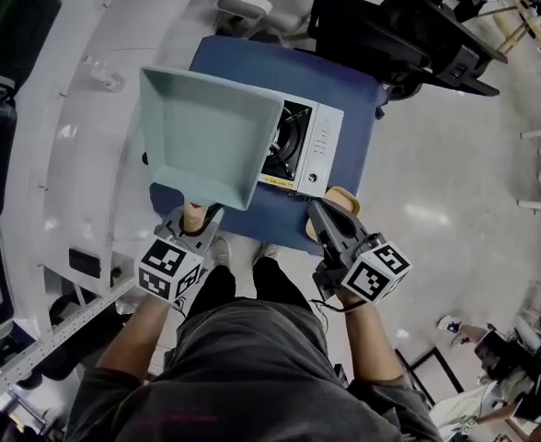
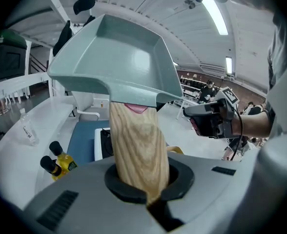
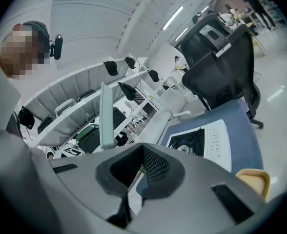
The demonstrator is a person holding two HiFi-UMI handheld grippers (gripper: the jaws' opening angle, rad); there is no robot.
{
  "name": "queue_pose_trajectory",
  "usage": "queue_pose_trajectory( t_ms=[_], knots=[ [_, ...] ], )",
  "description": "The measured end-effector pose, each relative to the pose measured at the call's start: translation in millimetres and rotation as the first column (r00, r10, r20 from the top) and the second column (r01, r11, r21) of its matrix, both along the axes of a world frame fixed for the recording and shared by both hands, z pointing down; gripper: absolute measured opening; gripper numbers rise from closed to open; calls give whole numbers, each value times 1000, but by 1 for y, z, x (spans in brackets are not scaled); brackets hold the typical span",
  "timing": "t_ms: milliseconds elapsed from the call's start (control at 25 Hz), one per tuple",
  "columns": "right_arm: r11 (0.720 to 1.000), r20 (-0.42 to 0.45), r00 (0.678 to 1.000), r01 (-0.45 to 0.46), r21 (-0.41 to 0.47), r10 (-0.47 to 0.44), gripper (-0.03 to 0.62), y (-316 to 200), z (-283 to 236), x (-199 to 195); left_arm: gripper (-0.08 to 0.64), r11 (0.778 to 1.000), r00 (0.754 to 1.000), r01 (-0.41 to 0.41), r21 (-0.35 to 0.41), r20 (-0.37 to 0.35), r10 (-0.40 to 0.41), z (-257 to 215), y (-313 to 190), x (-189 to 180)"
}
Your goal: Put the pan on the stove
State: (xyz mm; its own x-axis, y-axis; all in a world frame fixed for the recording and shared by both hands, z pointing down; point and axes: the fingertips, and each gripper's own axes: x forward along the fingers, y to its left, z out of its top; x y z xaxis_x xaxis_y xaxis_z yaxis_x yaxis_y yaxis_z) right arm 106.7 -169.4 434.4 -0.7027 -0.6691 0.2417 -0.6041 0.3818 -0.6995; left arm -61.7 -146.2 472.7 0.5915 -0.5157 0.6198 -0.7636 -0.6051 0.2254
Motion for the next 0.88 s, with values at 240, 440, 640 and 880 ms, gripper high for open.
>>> queue_pose_trajectory(
  t_ms=[240, 440, 640, 880],
  knots=[
    [999, 4, 1000, -6, -40, 7, 3, -9, 23, 18, 2, 996, 1000, 4, -84, 0, -4, 29, -16, 17],
    [997, 9, 1000, -20, -70, 21, 3, -11, 39, 29, 3, 984, 1000, 3, -177, 14, -1, 57, -25, 23],
    [994, 18, 999, -39, -100, 41, 2, -10, 51, 38, 3, 966, 999, 9, -259, 38, 1, 84, -29, 30],
    [991, 25, 998, -48, -123, 52, 2, -8, 69, 46, 3, 943, 998, 14, -332, 62, 7, 112, -32, 33]
  ],
)
